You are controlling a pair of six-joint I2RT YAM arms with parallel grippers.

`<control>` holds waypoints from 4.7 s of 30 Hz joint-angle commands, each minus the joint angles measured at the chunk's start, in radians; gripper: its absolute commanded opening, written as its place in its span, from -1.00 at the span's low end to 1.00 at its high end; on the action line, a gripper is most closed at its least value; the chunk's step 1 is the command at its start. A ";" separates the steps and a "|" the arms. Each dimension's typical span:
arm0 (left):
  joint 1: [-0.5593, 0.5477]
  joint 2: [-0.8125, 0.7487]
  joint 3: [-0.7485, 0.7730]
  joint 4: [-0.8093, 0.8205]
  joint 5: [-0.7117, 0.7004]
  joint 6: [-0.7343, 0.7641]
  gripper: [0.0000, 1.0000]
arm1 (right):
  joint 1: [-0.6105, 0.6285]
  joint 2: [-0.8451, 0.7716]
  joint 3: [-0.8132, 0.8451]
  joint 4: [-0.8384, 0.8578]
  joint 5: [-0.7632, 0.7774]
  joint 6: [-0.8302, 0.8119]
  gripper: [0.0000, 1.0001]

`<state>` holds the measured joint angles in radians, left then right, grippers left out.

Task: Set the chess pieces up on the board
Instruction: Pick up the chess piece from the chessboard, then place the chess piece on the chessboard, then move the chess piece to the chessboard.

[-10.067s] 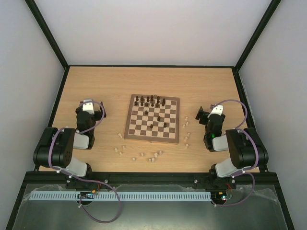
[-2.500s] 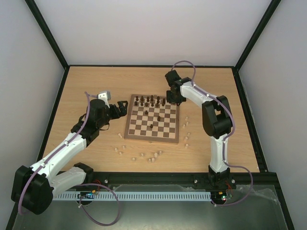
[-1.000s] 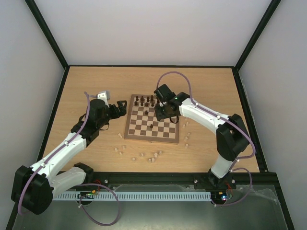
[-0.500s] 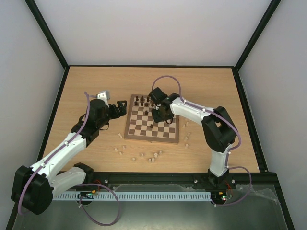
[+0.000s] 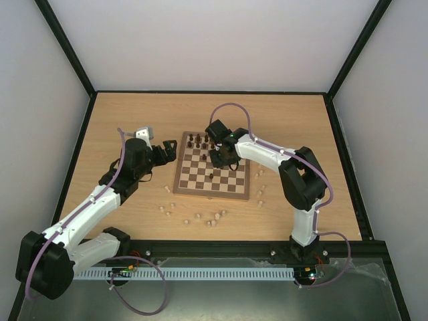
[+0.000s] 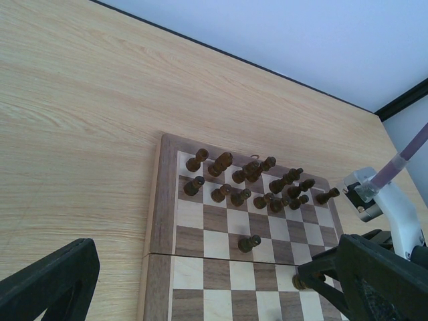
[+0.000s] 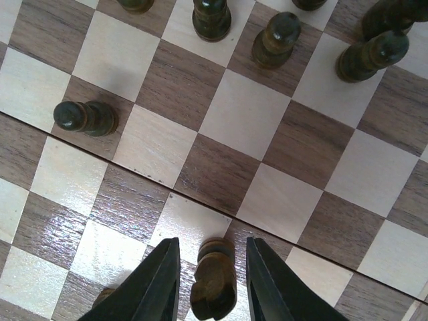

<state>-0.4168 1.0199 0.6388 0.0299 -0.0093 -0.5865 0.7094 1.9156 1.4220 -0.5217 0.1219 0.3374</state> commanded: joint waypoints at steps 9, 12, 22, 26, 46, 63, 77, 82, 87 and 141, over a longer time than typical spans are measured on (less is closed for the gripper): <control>-0.004 -0.001 0.023 -0.010 -0.008 0.007 0.99 | 0.007 -0.013 -0.028 -0.047 0.006 -0.008 -0.47; -0.005 -0.001 0.022 -0.007 -0.008 0.005 0.99 | 0.007 -0.022 -0.042 -0.047 0.005 -0.008 -0.47; -0.004 0.006 0.021 -0.005 -0.009 0.005 0.99 | 0.007 -0.048 -0.047 -0.050 0.018 -0.005 -0.56; -0.005 0.010 0.022 -0.004 -0.009 0.005 0.99 | 0.006 -0.074 -0.044 -0.057 0.043 -0.006 -0.64; -0.005 0.016 0.022 -0.002 0.000 0.005 0.99 | -0.187 0.087 0.289 -0.225 0.120 -0.037 -0.65; -0.005 0.012 0.024 -0.007 -0.010 0.007 0.99 | -0.224 0.230 0.394 -0.228 0.086 -0.057 -0.64; -0.004 0.012 0.026 -0.010 -0.017 0.011 0.99 | -0.232 0.289 0.436 -0.231 0.068 -0.063 -0.63; -0.005 0.012 0.026 -0.010 -0.017 0.010 0.99 | -0.232 0.296 0.436 -0.228 0.064 -0.064 -0.59; -0.004 0.010 0.026 -0.012 -0.019 0.010 0.99 | -0.232 0.302 0.439 -0.224 0.064 -0.064 -0.54; -0.004 -0.009 0.026 -0.015 -0.009 0.008 0.99 | -0.133 0.189 0.348 -0.192 0.057 0.013 -0.46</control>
<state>-0.4168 1.0252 0.6388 0.0292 -0.0185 -0.5865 0.5800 2.0800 1.7397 -0.6846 0.1692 0.3443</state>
